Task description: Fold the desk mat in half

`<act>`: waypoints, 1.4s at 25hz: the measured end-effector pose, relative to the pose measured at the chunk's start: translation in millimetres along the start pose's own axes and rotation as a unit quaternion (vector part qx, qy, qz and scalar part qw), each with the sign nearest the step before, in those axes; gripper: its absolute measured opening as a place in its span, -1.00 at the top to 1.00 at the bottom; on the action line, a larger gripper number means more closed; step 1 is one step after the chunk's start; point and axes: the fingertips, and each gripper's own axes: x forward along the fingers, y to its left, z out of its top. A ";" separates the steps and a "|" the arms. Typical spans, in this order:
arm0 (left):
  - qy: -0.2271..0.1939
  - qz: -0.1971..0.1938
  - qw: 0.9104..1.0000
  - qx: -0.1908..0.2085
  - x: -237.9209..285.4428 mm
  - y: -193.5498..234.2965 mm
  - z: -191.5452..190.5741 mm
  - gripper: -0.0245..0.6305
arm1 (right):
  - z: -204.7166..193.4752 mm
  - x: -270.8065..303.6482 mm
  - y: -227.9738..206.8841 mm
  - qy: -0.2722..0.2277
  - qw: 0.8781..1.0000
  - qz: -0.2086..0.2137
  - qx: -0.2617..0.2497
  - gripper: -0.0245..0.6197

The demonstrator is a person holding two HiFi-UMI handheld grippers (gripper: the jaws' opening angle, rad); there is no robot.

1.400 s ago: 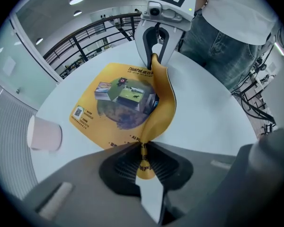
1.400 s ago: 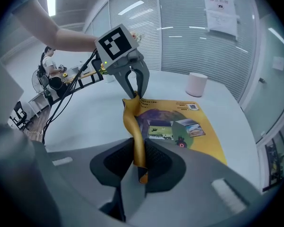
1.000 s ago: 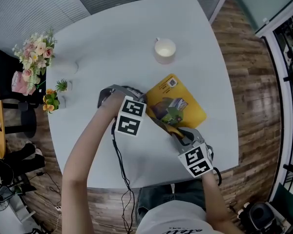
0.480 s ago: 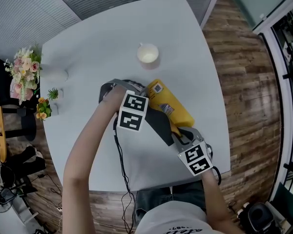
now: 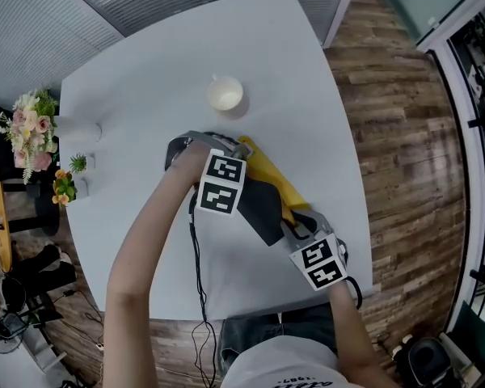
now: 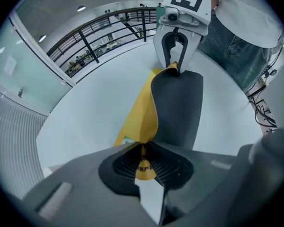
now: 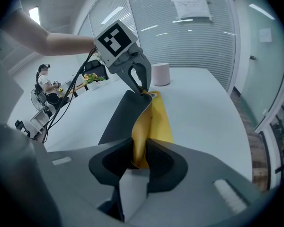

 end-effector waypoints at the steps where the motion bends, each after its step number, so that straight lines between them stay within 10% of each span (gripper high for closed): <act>1: 0.001 0.000 1.000 -0.001 2.1 1.6 0.4 0.74 | -1.3 -0.3 -3.7 0.003 1.000 -0.005 0.000 0.57; 16: -0.041 0.034 0.996 -0.071 16.5 25.5 9.6 0.46 | -5.6 1.5 -43.3 0.004 0.997 -0.079 -0.007 0.54; 25: -0.050 0.063 0.989 -0.122 10.5 29.4 5.2 0.21 | -5.2 -7.1 -63.8 -0.001 0.994 -0.112 -0.005 0.04; 35: -0.097 0.177 0.955 -0.218 -29.1 44.0 -3.6 -0.04 | 27.3 -28.9 -58.8 -0.065 0.988 -0.144 -0.003 0.12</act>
